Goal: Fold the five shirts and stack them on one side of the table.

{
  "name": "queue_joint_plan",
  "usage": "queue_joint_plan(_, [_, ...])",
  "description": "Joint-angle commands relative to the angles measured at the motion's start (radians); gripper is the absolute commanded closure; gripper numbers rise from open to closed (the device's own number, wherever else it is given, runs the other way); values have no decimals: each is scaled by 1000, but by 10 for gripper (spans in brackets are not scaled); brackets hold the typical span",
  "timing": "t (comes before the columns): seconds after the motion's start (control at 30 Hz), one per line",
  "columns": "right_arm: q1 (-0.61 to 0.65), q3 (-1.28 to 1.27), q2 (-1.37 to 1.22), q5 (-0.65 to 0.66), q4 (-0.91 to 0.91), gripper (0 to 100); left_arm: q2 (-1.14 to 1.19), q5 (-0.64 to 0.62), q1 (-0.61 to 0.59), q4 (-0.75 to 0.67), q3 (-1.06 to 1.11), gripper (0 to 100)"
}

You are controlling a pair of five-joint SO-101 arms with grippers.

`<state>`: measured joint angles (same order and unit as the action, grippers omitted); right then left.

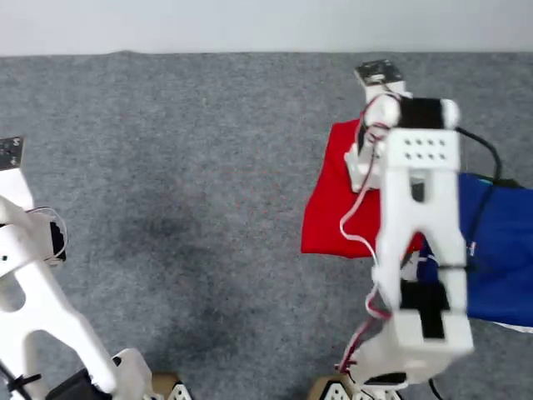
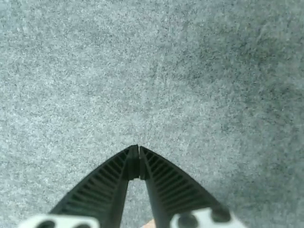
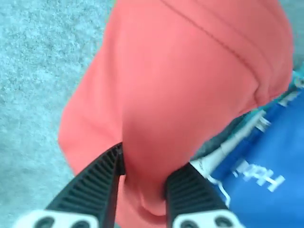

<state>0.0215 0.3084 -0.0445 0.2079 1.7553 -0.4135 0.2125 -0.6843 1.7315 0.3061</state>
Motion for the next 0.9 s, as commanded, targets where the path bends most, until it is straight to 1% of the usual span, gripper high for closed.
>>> queue_joint_plan(0.0, [-73,-44,209,58,42,989,-32,12,0,20,-8,995])
queue_joint_plan(0.17, [-242,-127,328,189,41,989,-32,12,0,20,-8,995])
queue_joint_plan(0.3, [-387,-137,337,310,36,988,-29,12,0,20,-8,995])
queue_joint_plan(0.43, [-486,-181,335,393,-30,988,-29,12,2,20,-8,995])
queue_joint_plan(0.67, [-582,-339,337,471,-199,988,-34,12,2,21,-8,995])
queue_joint_plan(0.87, [-636,-388,337,529,-282,988,-34,12,2,21,-7,995])
